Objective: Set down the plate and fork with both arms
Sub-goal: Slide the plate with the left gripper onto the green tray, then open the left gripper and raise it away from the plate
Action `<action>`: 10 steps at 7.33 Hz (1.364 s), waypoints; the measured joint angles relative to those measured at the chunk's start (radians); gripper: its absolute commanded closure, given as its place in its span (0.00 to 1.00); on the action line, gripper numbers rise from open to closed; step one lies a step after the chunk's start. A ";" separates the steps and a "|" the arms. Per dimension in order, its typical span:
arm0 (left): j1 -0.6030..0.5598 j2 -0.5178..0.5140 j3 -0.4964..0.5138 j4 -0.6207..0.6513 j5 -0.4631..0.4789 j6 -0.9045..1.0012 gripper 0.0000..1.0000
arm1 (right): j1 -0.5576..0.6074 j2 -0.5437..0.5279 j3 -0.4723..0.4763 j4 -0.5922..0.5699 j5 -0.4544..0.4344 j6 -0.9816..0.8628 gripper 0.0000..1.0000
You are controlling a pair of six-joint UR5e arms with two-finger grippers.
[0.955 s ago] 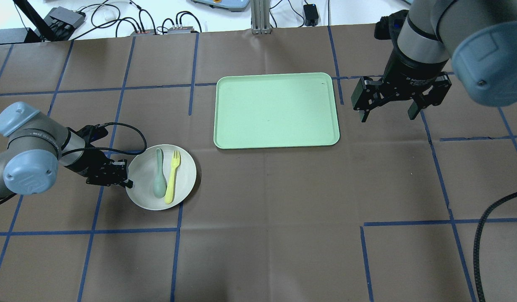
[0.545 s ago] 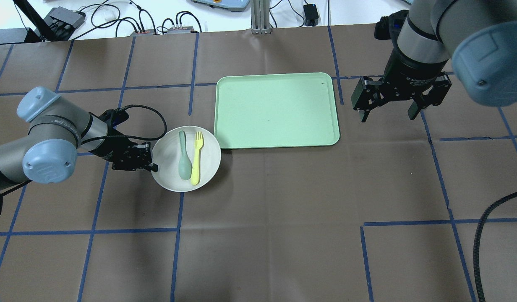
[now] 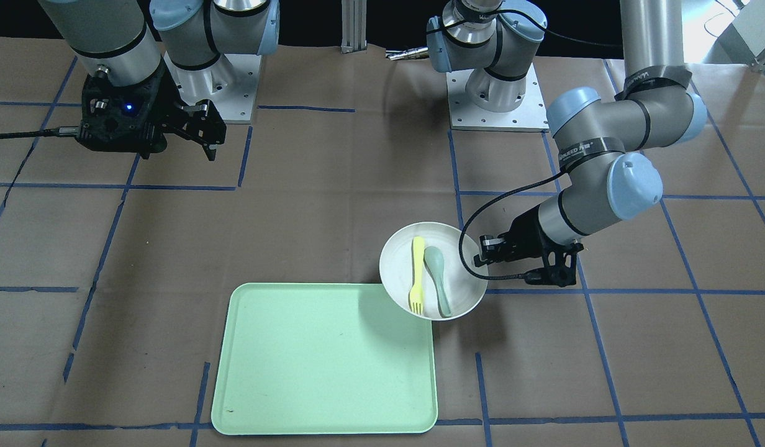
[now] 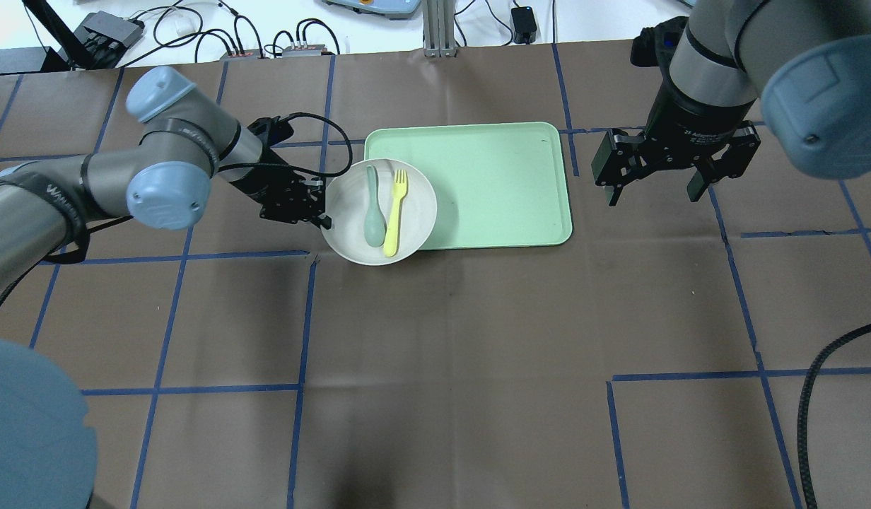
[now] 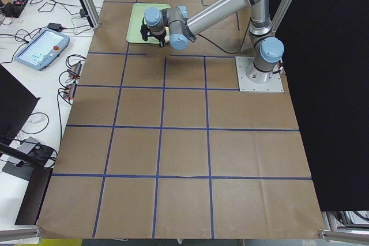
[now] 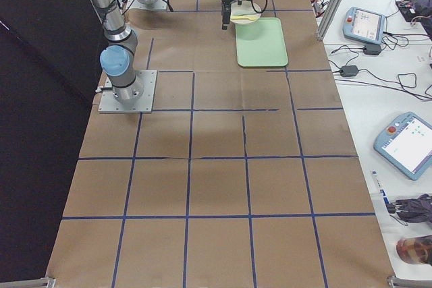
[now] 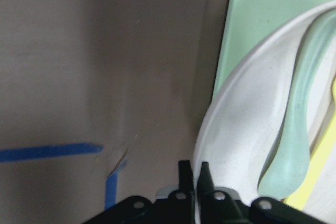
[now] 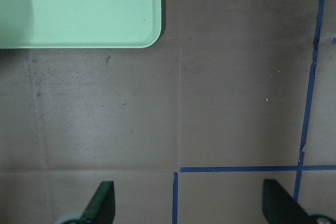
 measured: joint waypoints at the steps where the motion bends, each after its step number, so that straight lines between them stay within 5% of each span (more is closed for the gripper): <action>1: -0.044 -0.064 0.079 -0.001 0.000 -0.027 0.98 | 0.000 0.000 0.000 0.000 0.000 0.000 0.00; 5: -0.128 -0.241 0.304 -0.003 0.004 -0.046 0.91 | 0.000 0.000 0.000 0.000 0.000 0.000 0.00; 8: -0.141 -0.283 0.347 -0.004 0.004 -0.047 0.12 | 0.000 0.000 0.000 0.000 0.000 0.000 0.00; 9: -0.143 -0.282 0.346 -0.005 0.006 -0.047 0.01 | 0.000 0.000 0.000 0.000 0.000 0.000 0.00; 10: -0.144 -0.272 0.341 -0.011 0.007 -0.047 0.01 | 0.000 0.000 -0.001 0.000 0.000 0.000 0.00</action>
